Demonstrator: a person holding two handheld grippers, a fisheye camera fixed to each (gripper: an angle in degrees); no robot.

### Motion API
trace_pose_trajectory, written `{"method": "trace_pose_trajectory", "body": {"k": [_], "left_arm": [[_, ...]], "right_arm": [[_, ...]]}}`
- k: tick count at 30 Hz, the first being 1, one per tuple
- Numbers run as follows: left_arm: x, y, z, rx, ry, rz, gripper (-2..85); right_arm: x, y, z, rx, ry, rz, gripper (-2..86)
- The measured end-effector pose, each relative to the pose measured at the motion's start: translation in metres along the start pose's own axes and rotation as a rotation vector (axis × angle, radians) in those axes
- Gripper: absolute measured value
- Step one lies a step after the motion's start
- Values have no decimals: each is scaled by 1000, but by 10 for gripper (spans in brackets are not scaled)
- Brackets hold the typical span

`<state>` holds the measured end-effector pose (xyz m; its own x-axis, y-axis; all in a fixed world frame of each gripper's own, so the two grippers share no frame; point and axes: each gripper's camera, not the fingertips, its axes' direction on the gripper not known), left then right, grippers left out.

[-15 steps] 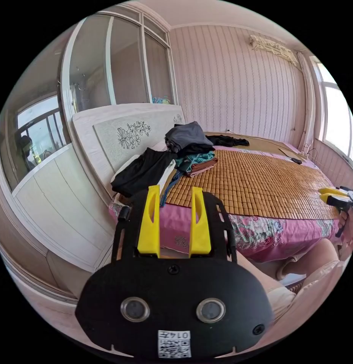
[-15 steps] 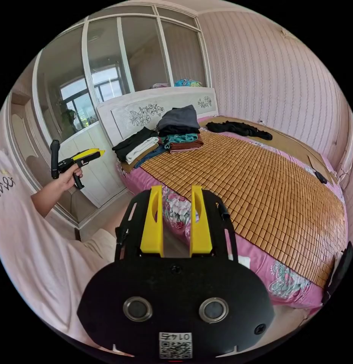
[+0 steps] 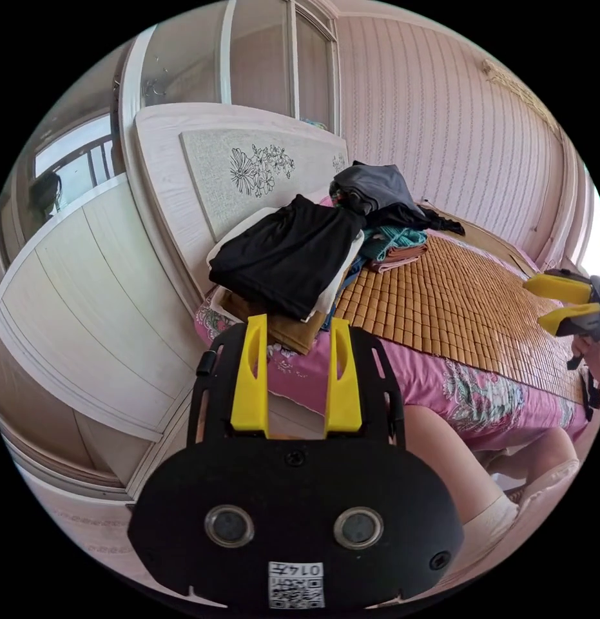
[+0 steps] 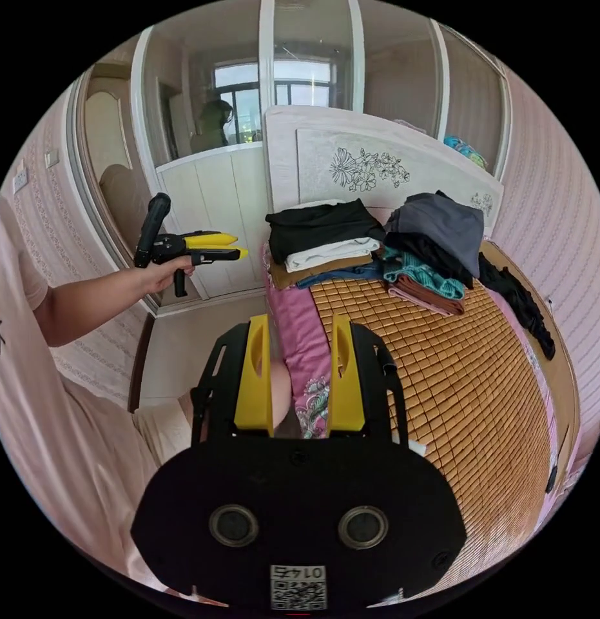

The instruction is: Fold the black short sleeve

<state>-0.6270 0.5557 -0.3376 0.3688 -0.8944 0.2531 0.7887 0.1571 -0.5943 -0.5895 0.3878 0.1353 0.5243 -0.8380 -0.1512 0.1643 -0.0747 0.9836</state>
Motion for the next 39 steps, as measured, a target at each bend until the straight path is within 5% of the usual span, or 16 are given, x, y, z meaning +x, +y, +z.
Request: {"method": "trace_pose_trajectory", "body": {"k": [9,13,18,26,30,39], "left_arm": [[-91,-39,78,25,102,-198,138],[-106,-48,118,-69,225,-253,153],[-96,-62,128,-50,275,-231,19],[-37,-81,53,153,286,-39,-6],[49,-96,20,215,435,161,-7],[255,-67,56,29,583,326,-8]], "right_arm": [[12,-179,144,-85,-52,-232,134],[28,-233,205,-131,-56,-155,135],[57,-256,272,-340,44,-54,66],[99,-250,177,-159,-36,-40,-9],[136,-206,110,-67,45,18,-10],[250,-24,24,-321,332,453,-8]]}}
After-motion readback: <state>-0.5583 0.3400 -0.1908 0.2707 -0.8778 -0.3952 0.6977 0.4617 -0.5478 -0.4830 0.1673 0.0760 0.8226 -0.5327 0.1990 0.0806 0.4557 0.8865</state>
